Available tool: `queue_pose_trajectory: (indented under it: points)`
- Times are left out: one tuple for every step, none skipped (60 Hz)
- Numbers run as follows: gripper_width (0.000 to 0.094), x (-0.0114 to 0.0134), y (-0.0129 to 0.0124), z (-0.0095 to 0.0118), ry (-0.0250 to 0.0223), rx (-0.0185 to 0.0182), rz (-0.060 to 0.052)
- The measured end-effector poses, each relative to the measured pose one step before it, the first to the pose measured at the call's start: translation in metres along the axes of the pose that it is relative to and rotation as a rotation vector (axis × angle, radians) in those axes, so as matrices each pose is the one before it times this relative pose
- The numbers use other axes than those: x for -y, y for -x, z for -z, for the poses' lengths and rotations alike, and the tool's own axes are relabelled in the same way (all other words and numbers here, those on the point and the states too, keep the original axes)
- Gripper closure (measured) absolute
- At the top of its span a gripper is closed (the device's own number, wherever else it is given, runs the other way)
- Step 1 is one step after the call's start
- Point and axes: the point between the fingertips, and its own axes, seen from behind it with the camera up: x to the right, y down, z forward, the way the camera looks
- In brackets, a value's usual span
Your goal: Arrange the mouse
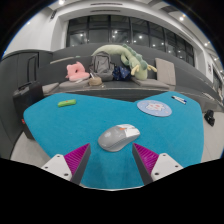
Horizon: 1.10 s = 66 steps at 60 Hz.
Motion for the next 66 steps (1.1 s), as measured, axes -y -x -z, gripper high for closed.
queue_pose_trajectory:
  points:
    - [0.0081, 0.00013, -0.00083, -0.00372, 0.00754, -0.00714, 0.0013]
    - [0.0080, 0.00041, -0.00109, -0.00485, 0.00397, -0.00598, 0.0012]
    - [0.0076, 0.00088, -0.00024, -0.00465, 0.00239, -0.00289, 0.0020]
    - [0.0075, 0.00119, 0.00035, -0.00449, 0.00257, -0.00022, 0.0013]
    - [0.0078, 0.00060, 0.00049, -0.00438, 0.00391, 0.00098, 0.0004]
    - [0.0079, 0.00036, -0.00005, -0.00588, 0.00606, -0.00010, -0.0011]
    - [0.0078, -0.00041, -0.00009, -0.00365, 0.00737, -0.00107, -0.0007]
    - [0.0079, -0.00070, 0.00007, -0.00369, 0.00955, -0.00082, -0.0014]
    - [0.0071, -0.00010, -0.00093, -0.00298, 0.00930, -0.00522, -0.0039]
    - [0.0070, 0.00182, -0.00178, -0.00289, 0.00176, -0.00613, -0.0025]
    - [0.0070, 0.00277, -0.00104, -0.00314, -0.00254, -0.00572, -0.0012]
    - [0.0070, 0.00244, -0.00019, -0.00335, -0.00129, -0.00252, 0.0017]
    - [0.0070, 0.00142, -0.00031, -0.00351, 0.00255, -0.00196, 0.0014]
    - [0.0071, 0.00255, 0.00068, -0.00527, 0.00598, -0.00100, -0.0004]
    - [0.0072, 0.00137, 0.00064, -0.00223, 0.00384, 0.00169, -0.0035]
    - [0.0072, 0.00188, 0.00089, -0.00258, 0.00229, 0.00295, -0.0041]
    - [0.0072, 0.00222, 0.00086, -0.00273, 0.00140, 0.00305, -0.0037]
    - [0.0072, 0.00228, 0.00091, -0.00294, 0.00168, 0.00381, -0.0026]
    - [0.0071, 0.00189, 0.00102, -0.00298, 0.00294, 0.00390, -0.0021]
    - [0.0073, 0.00183, 0.00304, -0.00250, 0.00453, 0.00285, -0.0009]
    - [0.0072, 0.00161, 0.00072, -0.00387, 0.00323, 0.00275, 0.0003]
    - [0.0071, 0.00176, 0.00040, -0.00316, 0.00267, 0.00174, 0.0023]
    - [0.0073, 0.00219, 0.00030, -0.00309, 0.00061, 0.00007, 0.0029]
    - [0.0073, 0.00175, 0.00060, -0.00331, 0.00063, 0.00047, 0.0031]
    - [0.0073, 0.00166, 0.00112, -0.00351, 0.00201, 0.00189, 0.0033]
    - [0.0072, 0.00106, 0.00121, -0.00313, 0.00389, 0.00246, 0.0043]
    - [0.0071, 0.00182, 0.00237, -0.00206, 0.00536, 0.00117, 0.0055]
    - [0.0070, 0.00103, 0.00118, -0.00307, 0.00315, 0.00180, 0.0054]
    - [0.0072, 0.00132, 0.00106, -0.00252, 0.00189, 0.00196, 0.0035]
    - [0.0073, 0.00150, 0.00107, -0.00240, 0.00070, 0.00284, 0.0016]
    - [0.0081, 0.00120, 0.00149, -0.00198, 0.00096, 0.00392, -0.0004]
    - [0.0088, 0.00063, 0.00113, -0.00146, 0.00167, 0.00360, -0.0015]
    - [0.0097, 0.00038, 0.00065, -0.00126, 0.00248, 0.00221, -0.0019]
    - [0.0125, 0.00062, -0.00045, -0.00120, 0.00159, -0.00114, -0.0006]
    - [0.0166, 0.00071, -0.00111, -0.00140, 0.00059, -0.00465, 0.0012]
    - [0.0196, 0.00063, -0.00174, -0.00089, 0.00010, -0.00748, 0.0037]
    - [0.0283, 0.00037, -0.00209, -0.00112, 0.00060, -0.00846, 0.0047]
    - [0.0370, 0.00005, -0.00232, -0.00085, -0.00001, -0.00992, 0.0034]
    - [0.0457, 0.00028, -0.00034, -0.00045, -0.00149, -0.00273, 0.0009]
    - [0.0459, -0.00035, 0.00031, 0.00193, -0.00288, 0.00205, -0.0037]
    - [0.0460, -0.00057, 0.00052, -0.00018, 0.00058, -0.00083, 0.0014]
    - [0.0465, -0.00034, 0.00009, -0.00021, 0.00096, -0.00159, 0.0051]
    - [0.0473, 0.00024, -0.00006, 0.00002, -0.00082, -0.00269, 0.0084]
    - [0.0487, 0.00025, 0.00009, 0.00011, -0.00153, -0.00157, 0.0109]
    - [0.0495, 0.00036, 0.00025, 0.00039, -0.00275, 0.00009, 0.0112]
    - [0.0513, 0.00063, 0.00054, 0.00020, -0.00435, 0.00178, 0.0111]
    - [0.0526, 0.00198, 0.00021, 0.00024, -0.00394, 0.00500, 0.0082]
    - [0.0542, -0.00017, 0.00174, 0.00108, -0.00430, 0.00770, 0.0051]
    - [0.0547, -0.00002, 0.00263, 0.00052, -0.00327, 0.01108, 0.0006]
    - [0.0565, -0.00033, 0.00202, 0.00061, -0.00100, 0.01073, 0.0007]
    - [0.0574, -0.00032, 0.00179, 0.00103, -0.00054, 0.01086, -0.0018]
    - [0.0581, -0.00006, 0.00155, 0.00157, -0.00005, 0.01027, -0.0023]
    - [0.0584, 0.00027, 0.00103, 0.00228, -0.00058, 0.00902, -0.0021]
    - [0.0584, 0.00079, 0.00020, 0.00253, -0.00283, 0.00725, -0.0026]
    - [0.0584, 0.00179, 0.00005, 0.00333, -0.00588, 0.00487, -0.0044]
    - [0.0584, 0.00258, -0.00041, 0.00346, -0.00793, 0.00342, -0.0037]
    - [0.0584, 0.00385, -0.00078, 0.00327, -0.01102, 0.00159, -0.0028]
    - [0.0584, 0.00469, -0.00134, 0.00373, -0.01258, 0.00056, -0.0019]
    - [0.0583, 0.00643, -0.00214, 0.00147, -0.01438, 0.00056, -0.0015]
    - [0.0583, 0.00663, -0.00160, 0.00306, -0.01558, 0.00034, -0.0035]
    - [0.0584, 0.00607, -0.00287, 0.00475, -0.01366, 0.00110, -0.0027]
    - [0.0584, 0.00700, -0.00311, 0.00039, -0.00894, 0.00150, -0.0004]
    - [0.0584, 0.00636, -0.00252, 0.00168, -0.00632, 0.00162, 0.0013]
    - [0.0583, 0.00719, -0.00364, 0.00128, -0.00715, 0.00207, 0.0001]
    - [0.0584, 0.00853, -0.00433, 0.00118, -0.01019, 0.00246, -0.0036]
    - [0.0584, 0.00925, -0.00446, 0.00028, -0.01235, 0.00193, -0.0063]
